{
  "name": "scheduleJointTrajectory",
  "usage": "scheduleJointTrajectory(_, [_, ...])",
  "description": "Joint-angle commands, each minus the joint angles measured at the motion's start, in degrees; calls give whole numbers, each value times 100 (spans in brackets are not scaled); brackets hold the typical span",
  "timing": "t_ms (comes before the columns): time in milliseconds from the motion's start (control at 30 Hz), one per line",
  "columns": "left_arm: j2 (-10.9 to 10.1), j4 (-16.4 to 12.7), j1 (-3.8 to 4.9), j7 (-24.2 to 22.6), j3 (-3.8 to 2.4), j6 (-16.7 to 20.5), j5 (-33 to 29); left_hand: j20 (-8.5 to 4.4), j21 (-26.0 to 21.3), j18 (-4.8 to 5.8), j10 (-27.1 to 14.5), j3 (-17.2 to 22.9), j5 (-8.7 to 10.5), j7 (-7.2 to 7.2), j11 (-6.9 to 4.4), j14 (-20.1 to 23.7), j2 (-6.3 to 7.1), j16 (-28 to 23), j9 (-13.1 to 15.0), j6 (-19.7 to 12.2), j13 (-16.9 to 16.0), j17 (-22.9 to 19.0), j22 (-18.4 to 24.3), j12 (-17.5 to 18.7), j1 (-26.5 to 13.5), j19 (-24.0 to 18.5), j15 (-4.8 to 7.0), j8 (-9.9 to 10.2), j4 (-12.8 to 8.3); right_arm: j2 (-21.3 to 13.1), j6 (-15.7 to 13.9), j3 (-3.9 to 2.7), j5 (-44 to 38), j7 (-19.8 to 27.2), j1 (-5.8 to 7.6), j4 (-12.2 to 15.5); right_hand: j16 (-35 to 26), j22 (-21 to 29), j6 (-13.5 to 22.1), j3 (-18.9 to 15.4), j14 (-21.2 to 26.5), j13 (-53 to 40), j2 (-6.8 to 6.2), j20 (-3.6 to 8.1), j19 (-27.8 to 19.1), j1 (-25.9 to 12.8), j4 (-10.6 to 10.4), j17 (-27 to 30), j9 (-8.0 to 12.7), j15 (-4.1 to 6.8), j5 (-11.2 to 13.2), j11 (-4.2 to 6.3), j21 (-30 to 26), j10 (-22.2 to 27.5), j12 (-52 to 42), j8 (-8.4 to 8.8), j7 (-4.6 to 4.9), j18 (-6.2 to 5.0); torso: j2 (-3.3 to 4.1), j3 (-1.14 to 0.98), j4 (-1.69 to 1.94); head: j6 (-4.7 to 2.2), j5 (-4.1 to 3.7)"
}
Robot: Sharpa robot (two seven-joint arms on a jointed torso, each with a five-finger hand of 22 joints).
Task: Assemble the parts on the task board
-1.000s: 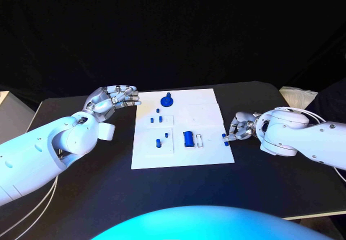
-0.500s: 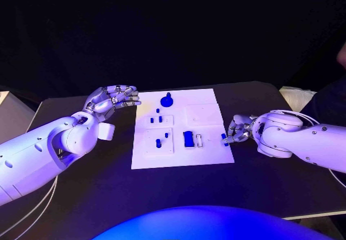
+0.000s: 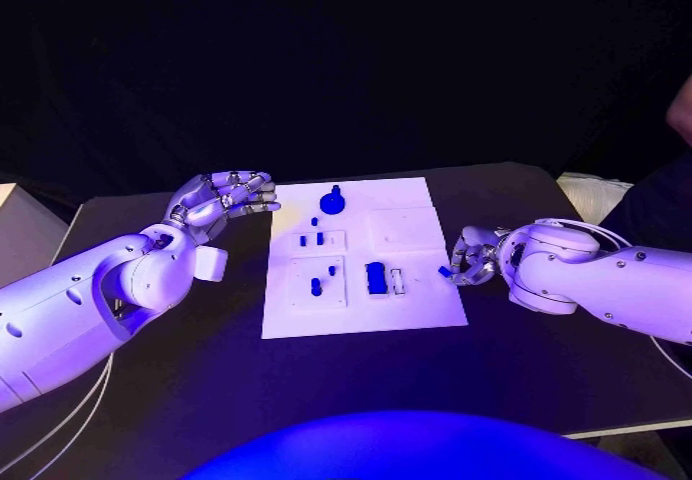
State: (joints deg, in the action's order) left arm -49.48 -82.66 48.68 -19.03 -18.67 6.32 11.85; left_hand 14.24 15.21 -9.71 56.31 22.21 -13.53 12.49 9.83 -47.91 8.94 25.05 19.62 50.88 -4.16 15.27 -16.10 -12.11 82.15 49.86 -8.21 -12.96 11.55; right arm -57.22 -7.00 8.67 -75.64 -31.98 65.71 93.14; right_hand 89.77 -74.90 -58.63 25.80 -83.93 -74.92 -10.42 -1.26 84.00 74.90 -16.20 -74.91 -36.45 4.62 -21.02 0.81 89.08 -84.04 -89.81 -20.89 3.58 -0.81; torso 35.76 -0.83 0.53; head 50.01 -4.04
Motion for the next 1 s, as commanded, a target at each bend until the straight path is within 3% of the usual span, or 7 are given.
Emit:
scheduleJointTrajectory(33, [1, -10, -8, -21, -2, -78, -5, 13, -26, -53, -25, 3, -3, 17, 24, 39, 24, -32, -5, -23, 10, 5, 8, 37, 19, 41, -11, -12, 37, -6, -251, 15, 19, -9, -29, 35, 23, -1494, 47, 991, -607, -1508, -8, 25, 590, -308, 743, -1509, -249, 14, -213, 28, 28, -596, -19, -178, -30, 69, -2, -4, -1, -1, 2])
scheduleJointTrajectory(167, [-1, -10, -8, -18, -2, -78, -5, 14, -29, -54, -28, -2, -2, 23, 27, 40, 27, -32, -9, -34, 10, 6, 10, 40, 15, 43, -13, -7, 43, -26, -343, 15, 163, 0, -30, 79, 23, -1496, 96, 1382, -607, -1508, 12, 15, 591, -576, 1039, -1509, -373, 13, -270, 27, 36, -596, -19, -257, -27, 71, -3, 0, 1, -1, 9])
scheduleJointTrajectory(400, [-3, -10, -8, -15, -2, -78, -5, 14, -29, -54, -28, -2, -2, 23, 27, 40, 27, -32, -9, -34, 10, 6, 10, 40, 15, 43, -13, -7, 43, -78, -453, 9, 310, 1, -23, 174, 23, -1496, 116, 1556, -607, -1508, 18, 11, 591, -761, 1213, -1509, -435, 8, -315, 20, 37, -596, -19, -293, -15, 71, -4, 0, -7, -1, 15])
scheduleJointTrajectory(733, [-4, -17, -8, -4, -2, -87, -5, 14, -29, -54, -28, -2, -2, 23, 27, 40, 27, -32, -9, -34, 10, 6, 10, 40, 15, 43, -13, -7, 43, -54, -675, -3, 811, -6, 48, 490, 23, -1491, 92, 1373, -607, -1508, -87, 18, 588, -1195, 1241, -1509, -501, 25, -264, 46, 17, -596, -19, -342, -57, 67, -3, 0, 0, -1, 11])
scheduleJointTrajectory(833, [-5, -18, -8, -2, -2, -89, -5, 14, -29, -54, -28, -2, -2, 23, 27, 40, 27, -32, -9, -34, 10, 6, 10, 40, 15, 43, -13, -7, 43, 38, -706, -3, 949, -13, 54, 516, 23, -1489, 80, 1232, -607, -1508, -99, 25, 587, -1333, 1212, -1509, -498, 33, -129, 56, 9, -596, -19, -331, -70, 65, -3, 1, -4, -1, 3])
scheduleJointTrajectory(1000, [0, -22, -8, -1, -2, -96, -5, 15, -36, -54, -33, -6, -4, 31, 33, 45, 26, -34, -14, -46, 10, 9, 15, 46, 14, 47, -16, -1, 52, 213, -736, 1, 1056, -25, 56, 473, 23, -1485, 75, 1206, -607, -1508, -103, 27, 584, -1354, 1210, -1509, -496, 35, -106, 57, -5, -596, -19, -329, -72, 63, -6, 5, -9, -1, -6])
